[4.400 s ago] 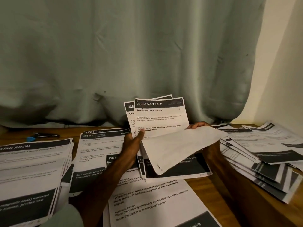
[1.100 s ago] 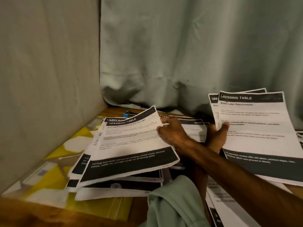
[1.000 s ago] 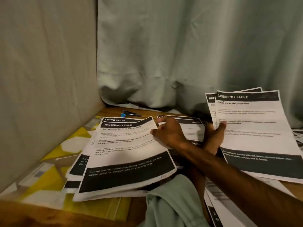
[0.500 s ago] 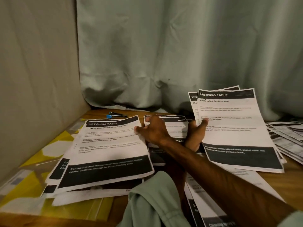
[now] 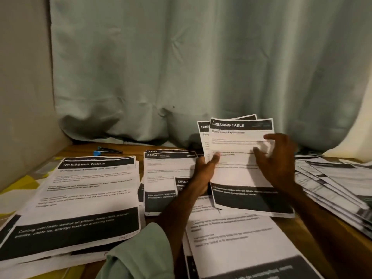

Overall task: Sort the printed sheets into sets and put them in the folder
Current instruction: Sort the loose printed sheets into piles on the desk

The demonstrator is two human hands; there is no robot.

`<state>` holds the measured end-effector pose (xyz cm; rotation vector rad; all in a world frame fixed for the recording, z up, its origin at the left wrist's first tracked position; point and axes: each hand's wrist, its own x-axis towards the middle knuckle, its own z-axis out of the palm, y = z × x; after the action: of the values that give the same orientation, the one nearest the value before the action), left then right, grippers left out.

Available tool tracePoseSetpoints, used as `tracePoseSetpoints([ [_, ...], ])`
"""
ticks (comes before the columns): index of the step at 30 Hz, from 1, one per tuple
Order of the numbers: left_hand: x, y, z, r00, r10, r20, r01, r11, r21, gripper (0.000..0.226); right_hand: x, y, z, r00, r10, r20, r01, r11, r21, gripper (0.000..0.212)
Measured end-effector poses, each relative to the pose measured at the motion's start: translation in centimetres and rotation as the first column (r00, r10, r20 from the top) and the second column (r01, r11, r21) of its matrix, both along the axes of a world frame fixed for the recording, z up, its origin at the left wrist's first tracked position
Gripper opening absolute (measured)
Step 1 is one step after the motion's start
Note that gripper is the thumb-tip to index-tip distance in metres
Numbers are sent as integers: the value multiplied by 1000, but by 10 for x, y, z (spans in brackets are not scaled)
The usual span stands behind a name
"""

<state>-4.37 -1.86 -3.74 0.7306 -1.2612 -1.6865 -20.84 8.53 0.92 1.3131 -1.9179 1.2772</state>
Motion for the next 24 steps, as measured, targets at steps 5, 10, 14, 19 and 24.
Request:
tracePoseSetpoints([
  [5, -4, -7, -7, 999, -15, 41, 16, 999, -36, 31, -29, 30, -16, 842, 39, 538, -133, 981, 138, 47],
  [10, -6, -10, -10, 999, -32, -20, 31, 999, -29, 31, -37, 22, -14, 637, 202, 744, -169, 978, -120, 25],
  [14, -6, -10, -10, 992, -96, -81, 93, 995, -33, 31, -45, 28, -18, 589, 285, 756, -194, 958, -210, 25],
  [19, -7, -11, -11, 996, -81, -45, 78, 995, -59, 20, -52, 33, -23, 495, 366, 788, -225, 930, -290, 22],
  [24, -8, -13, -12, 996, -74, -45, 70, 994, -82, 22, -55, 37, -21, 475, 389, 790, -219, 921, -322, 8],
])
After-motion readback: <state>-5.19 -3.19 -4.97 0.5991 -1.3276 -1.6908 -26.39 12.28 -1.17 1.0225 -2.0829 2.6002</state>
